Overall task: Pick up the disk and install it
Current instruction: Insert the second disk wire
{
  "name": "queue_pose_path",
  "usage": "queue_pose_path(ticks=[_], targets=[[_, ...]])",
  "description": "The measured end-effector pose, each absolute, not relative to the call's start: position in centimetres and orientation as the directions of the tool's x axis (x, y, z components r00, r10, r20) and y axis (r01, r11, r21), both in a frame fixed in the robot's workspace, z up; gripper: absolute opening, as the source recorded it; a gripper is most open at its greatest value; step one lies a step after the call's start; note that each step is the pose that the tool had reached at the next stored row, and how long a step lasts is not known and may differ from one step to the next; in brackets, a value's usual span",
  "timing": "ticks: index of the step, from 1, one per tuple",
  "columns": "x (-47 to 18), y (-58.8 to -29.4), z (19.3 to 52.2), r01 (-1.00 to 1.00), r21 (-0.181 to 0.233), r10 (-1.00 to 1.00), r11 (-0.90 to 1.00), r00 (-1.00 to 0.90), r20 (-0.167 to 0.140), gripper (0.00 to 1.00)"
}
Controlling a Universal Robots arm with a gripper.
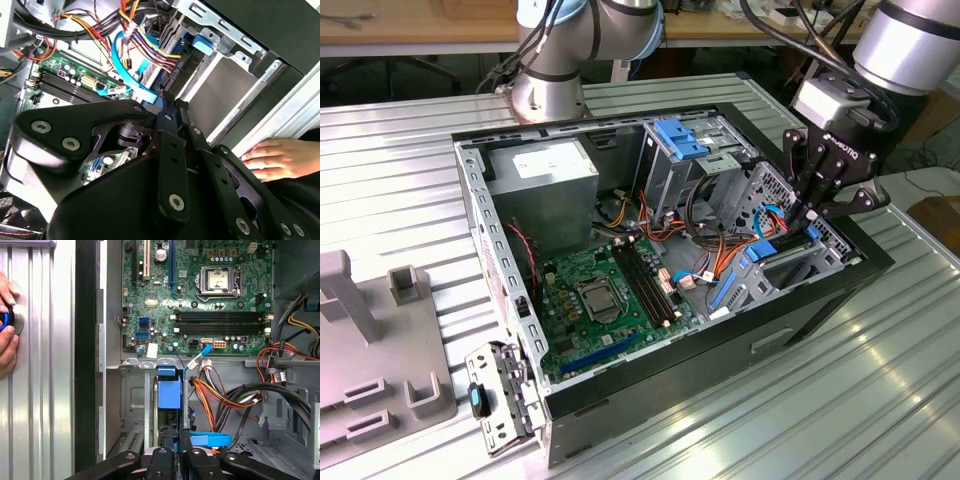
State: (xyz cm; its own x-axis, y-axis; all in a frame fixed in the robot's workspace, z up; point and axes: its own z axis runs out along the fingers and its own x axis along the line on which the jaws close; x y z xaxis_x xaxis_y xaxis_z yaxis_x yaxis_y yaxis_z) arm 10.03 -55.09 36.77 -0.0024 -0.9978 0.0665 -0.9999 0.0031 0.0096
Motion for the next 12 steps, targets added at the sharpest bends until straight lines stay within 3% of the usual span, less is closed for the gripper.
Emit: queue_pose_path(ticks=[6, 12], targets=[[10.03, -55.53, 36.52, -1.000, 0.007, -0.999, 0.003, -0.003, 0.035, 0.16], [10.03, -55.54, 36.51, -1.000, 0.007, -0.999, 0.003, -0.002, 0.035, 0.16]])
